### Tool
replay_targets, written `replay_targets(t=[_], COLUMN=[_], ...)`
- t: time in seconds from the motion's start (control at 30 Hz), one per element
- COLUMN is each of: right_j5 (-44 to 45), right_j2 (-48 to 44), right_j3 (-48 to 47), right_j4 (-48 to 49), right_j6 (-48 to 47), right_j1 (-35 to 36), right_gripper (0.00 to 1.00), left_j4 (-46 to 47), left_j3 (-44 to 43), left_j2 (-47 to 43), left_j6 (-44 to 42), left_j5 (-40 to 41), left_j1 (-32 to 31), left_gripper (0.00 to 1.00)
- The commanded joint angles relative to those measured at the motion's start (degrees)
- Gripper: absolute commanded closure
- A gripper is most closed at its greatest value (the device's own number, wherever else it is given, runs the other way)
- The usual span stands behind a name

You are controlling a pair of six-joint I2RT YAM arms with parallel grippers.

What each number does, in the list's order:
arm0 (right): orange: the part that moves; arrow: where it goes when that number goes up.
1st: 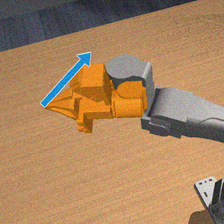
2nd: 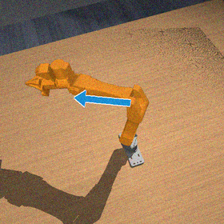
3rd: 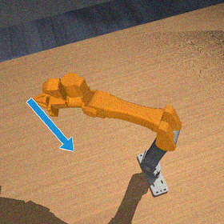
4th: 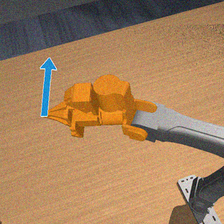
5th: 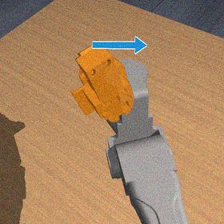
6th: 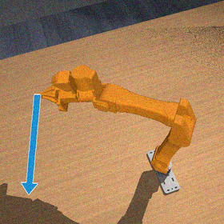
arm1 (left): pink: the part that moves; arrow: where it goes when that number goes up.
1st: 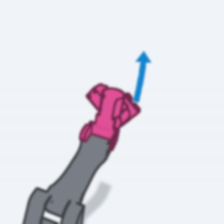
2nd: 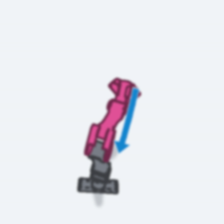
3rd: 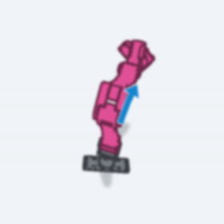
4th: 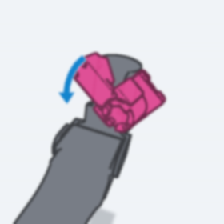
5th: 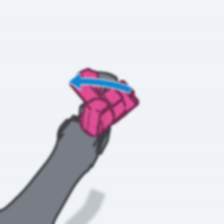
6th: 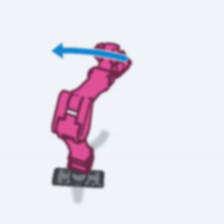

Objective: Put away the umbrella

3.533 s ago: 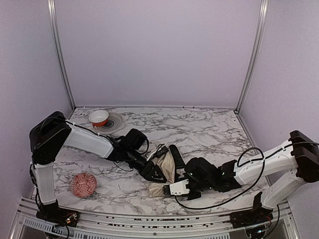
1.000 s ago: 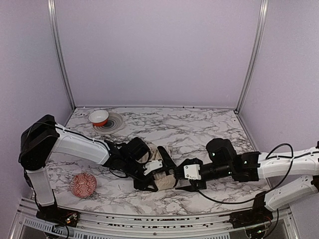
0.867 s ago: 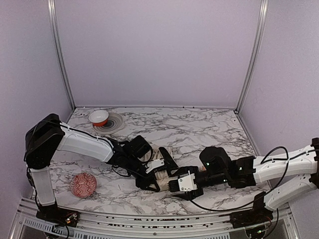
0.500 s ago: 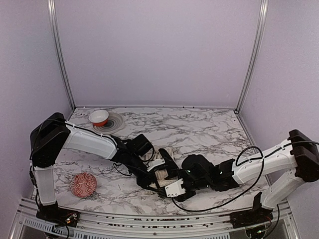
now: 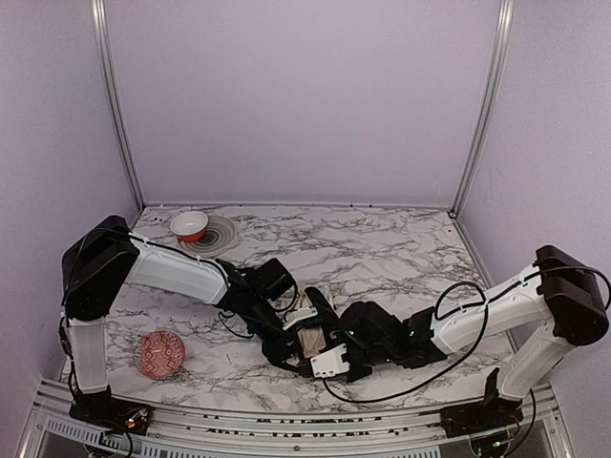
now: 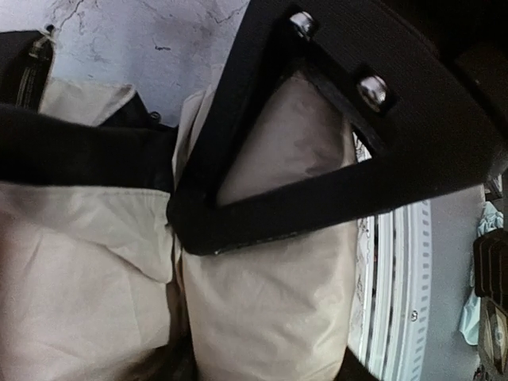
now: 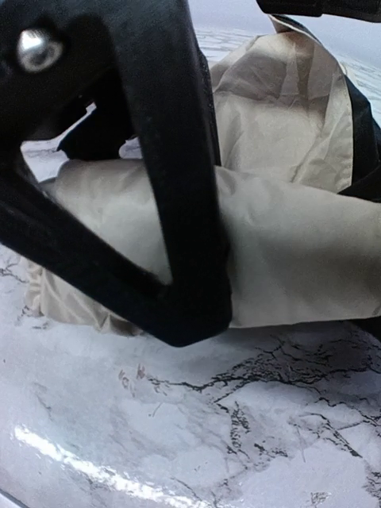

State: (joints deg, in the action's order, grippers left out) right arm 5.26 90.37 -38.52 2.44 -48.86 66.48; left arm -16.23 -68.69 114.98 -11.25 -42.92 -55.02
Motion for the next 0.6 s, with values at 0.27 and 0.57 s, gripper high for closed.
replay_targets(t=[0.27, 0.57], right_j5=[-11.4, -25.4], right_j2=[-1.5, 5.6], right_j3=[-2.8, -7.5], right_j4=[-13.3, -23.7], right_j6=[8.1, 15.2], right_j1=[-1.0, -6.8], right_gripper=[0.88, 0.88], left_j4=[21.5, 34.7], left_j3=[18.9, 34.6], left_j2=[-24.7, -41.7], left_j6=[3.9, -9.6], left_j5=[17.8, 34.9], left_j1=[0.4, -7.9], left_gripper=[0.01, 0.09])
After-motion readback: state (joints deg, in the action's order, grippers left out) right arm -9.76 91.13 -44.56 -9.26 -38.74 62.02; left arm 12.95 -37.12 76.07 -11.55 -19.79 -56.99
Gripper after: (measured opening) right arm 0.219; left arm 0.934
